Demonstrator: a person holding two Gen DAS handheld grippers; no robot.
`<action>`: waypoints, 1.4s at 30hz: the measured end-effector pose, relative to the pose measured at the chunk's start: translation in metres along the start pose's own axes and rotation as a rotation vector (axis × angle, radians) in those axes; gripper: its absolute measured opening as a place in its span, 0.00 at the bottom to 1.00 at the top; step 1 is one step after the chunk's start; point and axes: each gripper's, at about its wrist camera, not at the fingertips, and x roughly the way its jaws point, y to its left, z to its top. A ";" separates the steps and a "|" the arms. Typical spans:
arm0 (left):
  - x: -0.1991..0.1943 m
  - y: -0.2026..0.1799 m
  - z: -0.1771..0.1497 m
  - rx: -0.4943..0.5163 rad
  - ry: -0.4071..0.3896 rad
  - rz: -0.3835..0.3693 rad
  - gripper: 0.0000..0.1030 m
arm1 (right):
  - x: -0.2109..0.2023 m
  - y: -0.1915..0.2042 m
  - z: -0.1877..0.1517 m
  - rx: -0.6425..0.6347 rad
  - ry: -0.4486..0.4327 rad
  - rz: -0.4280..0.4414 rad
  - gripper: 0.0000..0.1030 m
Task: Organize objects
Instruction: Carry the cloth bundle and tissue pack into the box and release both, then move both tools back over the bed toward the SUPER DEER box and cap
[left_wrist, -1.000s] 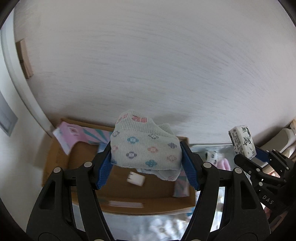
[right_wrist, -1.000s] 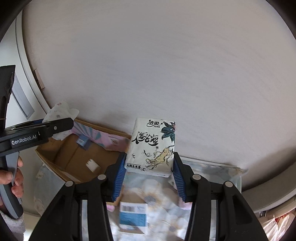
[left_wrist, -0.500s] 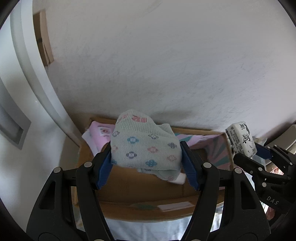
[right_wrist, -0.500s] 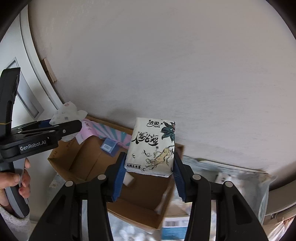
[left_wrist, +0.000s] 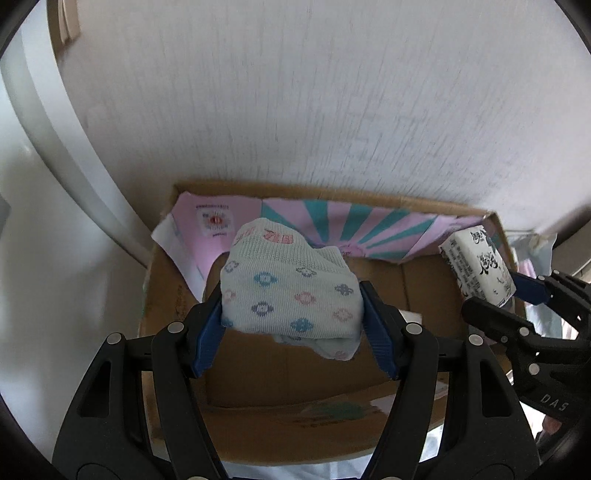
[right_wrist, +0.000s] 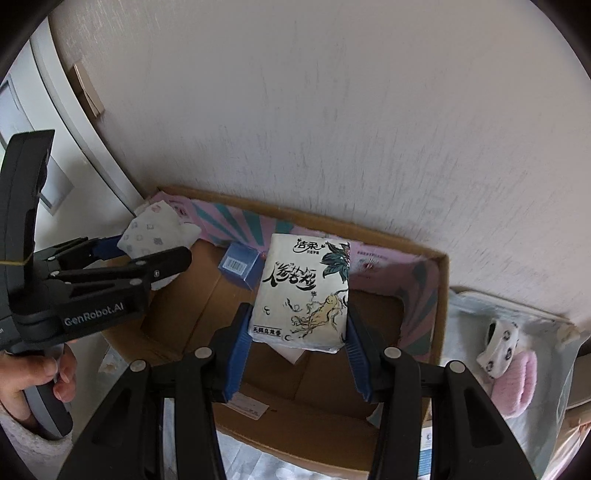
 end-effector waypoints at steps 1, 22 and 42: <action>0.002 0.001 0.000 0.000 0.005 -0.003 0.63 | 0.003 0.001 -0.001 0.006 0.005 0.001 0.43; 0.000 -0.012 0.009 0.025 -0.014 -0.013 1.00 | 0.013 0.013 0.012 -0.035 0.054 -0.077 0.99; -0.021 -0.016 0.010 0.037 -0.035 -0.009 1.00 | -0.007 0.011 0.009 0.010 0.030 -0.029 0.99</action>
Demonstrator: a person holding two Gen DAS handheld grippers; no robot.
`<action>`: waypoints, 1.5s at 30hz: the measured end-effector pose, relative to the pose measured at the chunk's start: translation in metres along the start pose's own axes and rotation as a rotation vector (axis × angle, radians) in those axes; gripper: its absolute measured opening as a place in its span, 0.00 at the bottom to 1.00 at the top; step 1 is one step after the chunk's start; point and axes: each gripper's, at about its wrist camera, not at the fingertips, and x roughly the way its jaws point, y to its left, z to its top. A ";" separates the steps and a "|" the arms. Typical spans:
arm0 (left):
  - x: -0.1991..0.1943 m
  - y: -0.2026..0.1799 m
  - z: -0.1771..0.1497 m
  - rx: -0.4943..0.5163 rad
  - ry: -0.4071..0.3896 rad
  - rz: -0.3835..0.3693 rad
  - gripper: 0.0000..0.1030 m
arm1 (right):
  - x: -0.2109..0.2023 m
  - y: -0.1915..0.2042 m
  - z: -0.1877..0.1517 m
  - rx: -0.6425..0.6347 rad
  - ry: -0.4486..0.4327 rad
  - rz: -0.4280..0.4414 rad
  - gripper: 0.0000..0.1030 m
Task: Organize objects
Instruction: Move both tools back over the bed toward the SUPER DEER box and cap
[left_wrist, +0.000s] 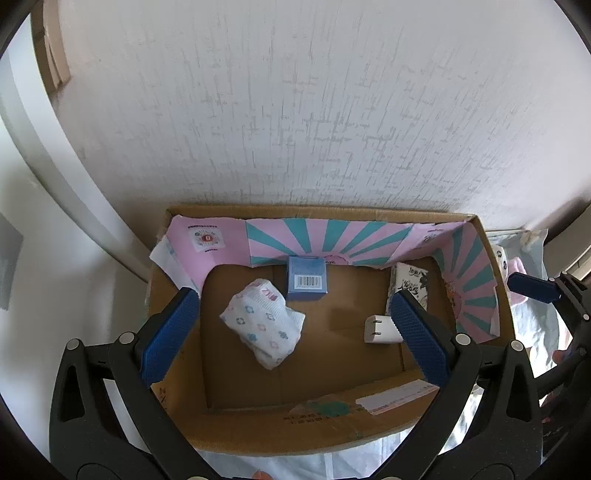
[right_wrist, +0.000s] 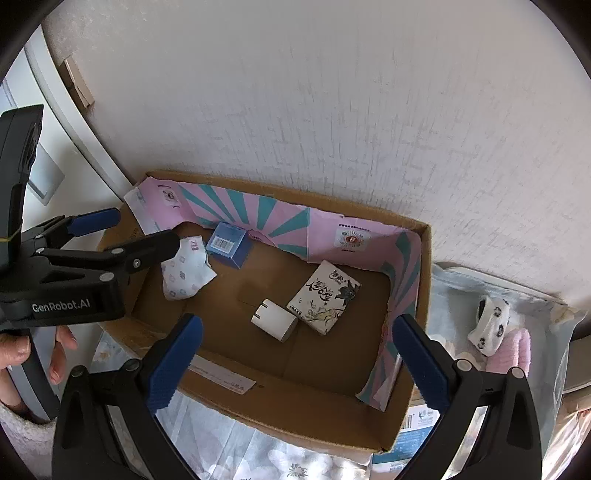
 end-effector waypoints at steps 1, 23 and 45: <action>-0.002 0.000 0.001 -0.001 -0.003 0.000 1.00 | -0.002 0.001 0.000 -0.002 -0.003 0.001 0.99; -0.118 -0.099 0.012 0.034 -0.186 -0.060 1.00 | -0.156 -0.095 -0.024 -0.060 -0.195 -0.071 0.99; -0.045 -0.250 -0.139 -0.120 0.009 -0.033 1.00 | -0.109 -0.200 -0.174 -0.094 -0.058 0.051 0.99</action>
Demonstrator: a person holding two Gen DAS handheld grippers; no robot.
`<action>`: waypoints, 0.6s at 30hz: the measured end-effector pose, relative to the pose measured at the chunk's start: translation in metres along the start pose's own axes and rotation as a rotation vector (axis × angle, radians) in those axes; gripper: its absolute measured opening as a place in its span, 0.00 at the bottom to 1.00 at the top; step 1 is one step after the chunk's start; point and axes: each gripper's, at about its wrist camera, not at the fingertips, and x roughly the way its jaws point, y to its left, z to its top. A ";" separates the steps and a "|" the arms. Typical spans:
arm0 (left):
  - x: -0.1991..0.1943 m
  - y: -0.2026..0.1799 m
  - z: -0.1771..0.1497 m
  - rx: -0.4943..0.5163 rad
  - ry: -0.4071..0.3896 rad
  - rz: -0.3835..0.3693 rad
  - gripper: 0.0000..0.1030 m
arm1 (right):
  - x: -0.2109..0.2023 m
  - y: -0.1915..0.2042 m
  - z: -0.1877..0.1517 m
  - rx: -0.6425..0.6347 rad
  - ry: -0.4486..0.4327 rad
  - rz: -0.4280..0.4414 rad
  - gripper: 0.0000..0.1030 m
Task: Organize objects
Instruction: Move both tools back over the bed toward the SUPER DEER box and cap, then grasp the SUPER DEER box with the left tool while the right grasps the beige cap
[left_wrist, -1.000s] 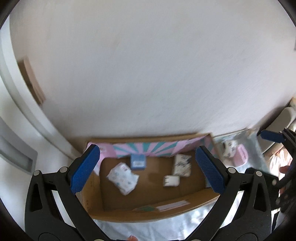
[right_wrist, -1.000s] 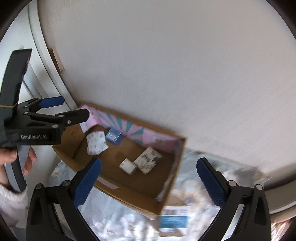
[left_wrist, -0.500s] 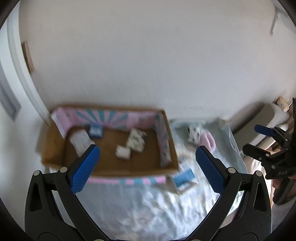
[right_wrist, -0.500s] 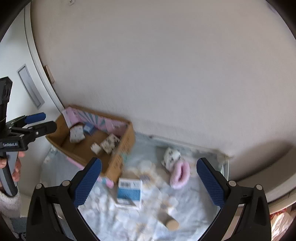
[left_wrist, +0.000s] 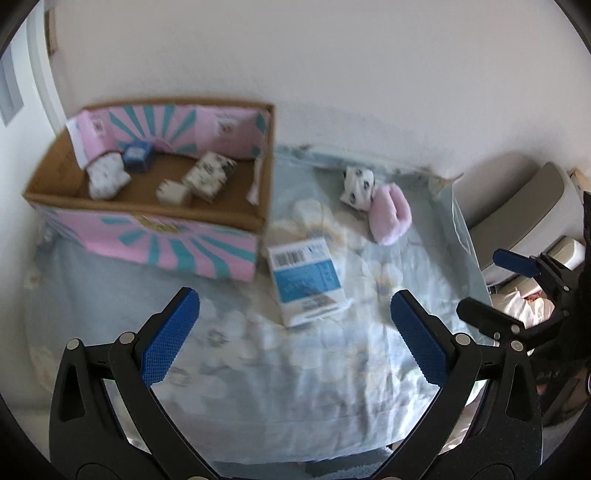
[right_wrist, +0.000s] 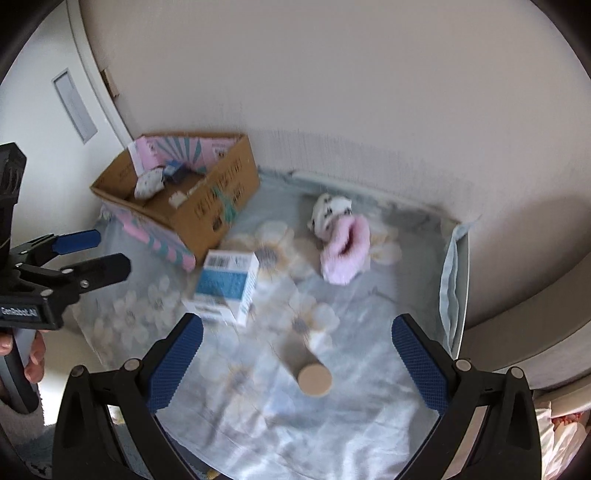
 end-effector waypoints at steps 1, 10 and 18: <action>0.008 -0.004 -0.003 -0.004 0.009 -0.003 1.00 | 0.002 -0.002 -0.006 -0.008 -0.001 0.002 0.98; 0.073 -0.025 -0.020 -0.066 0.037 0.049 1.00 | 0.036 -0.019 -0.044 -0.054 0.040 0.006 0.79; 0.101 -0.023 -0.023 -0.112 0.024 0.098 1.00 | 0.059 -0.023 -0.066 -0.106 0.041 0.029 0.65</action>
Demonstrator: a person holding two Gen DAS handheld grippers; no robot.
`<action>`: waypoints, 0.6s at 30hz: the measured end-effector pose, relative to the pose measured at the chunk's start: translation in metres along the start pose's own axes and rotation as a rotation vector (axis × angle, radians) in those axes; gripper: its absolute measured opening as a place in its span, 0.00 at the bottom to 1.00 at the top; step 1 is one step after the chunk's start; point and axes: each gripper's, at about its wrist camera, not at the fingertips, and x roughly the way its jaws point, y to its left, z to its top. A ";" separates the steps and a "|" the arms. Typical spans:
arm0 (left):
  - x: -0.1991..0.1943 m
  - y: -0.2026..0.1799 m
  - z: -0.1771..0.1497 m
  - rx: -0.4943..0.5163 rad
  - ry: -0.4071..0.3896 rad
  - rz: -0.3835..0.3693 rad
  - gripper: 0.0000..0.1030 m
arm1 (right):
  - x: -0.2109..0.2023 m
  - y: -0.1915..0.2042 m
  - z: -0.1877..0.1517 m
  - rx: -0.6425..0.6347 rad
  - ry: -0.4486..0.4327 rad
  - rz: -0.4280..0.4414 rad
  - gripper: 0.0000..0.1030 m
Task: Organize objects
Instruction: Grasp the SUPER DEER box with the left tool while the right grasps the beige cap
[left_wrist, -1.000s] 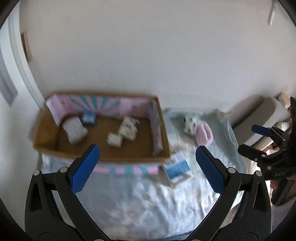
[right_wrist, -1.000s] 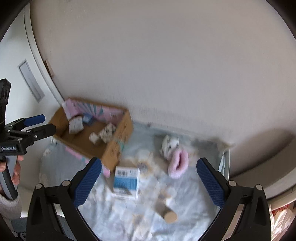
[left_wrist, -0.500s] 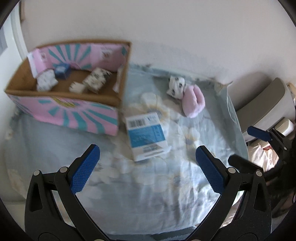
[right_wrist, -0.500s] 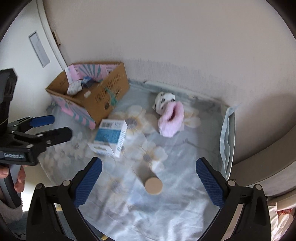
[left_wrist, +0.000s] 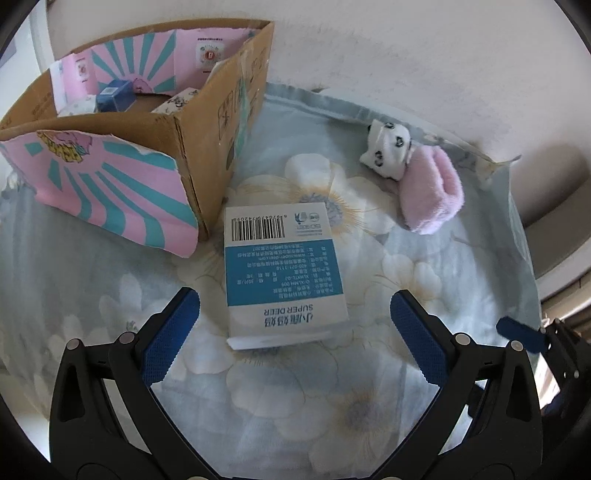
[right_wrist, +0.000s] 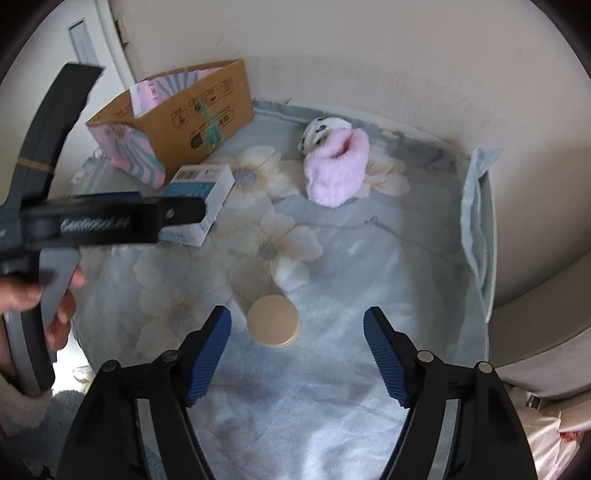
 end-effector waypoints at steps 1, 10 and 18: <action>0.001 0.000 0.000 -0.002 -0.004 0.005 0.99 | 0.002 0.001 -0.001 -0.008 -0.002 0.001 0.64; 0.016 -0.003 0.002 -0.012 -0.003 0.031 0.88 | 0.012 0.005 -0.009 -0.045 -0.032 0.019 0.53; 0.020 -0.005 -0.004 0.039 -0.007 0.077 0.65 | 0.018 0.016 -0.020 -0.089 -0.054 -0.006 0.30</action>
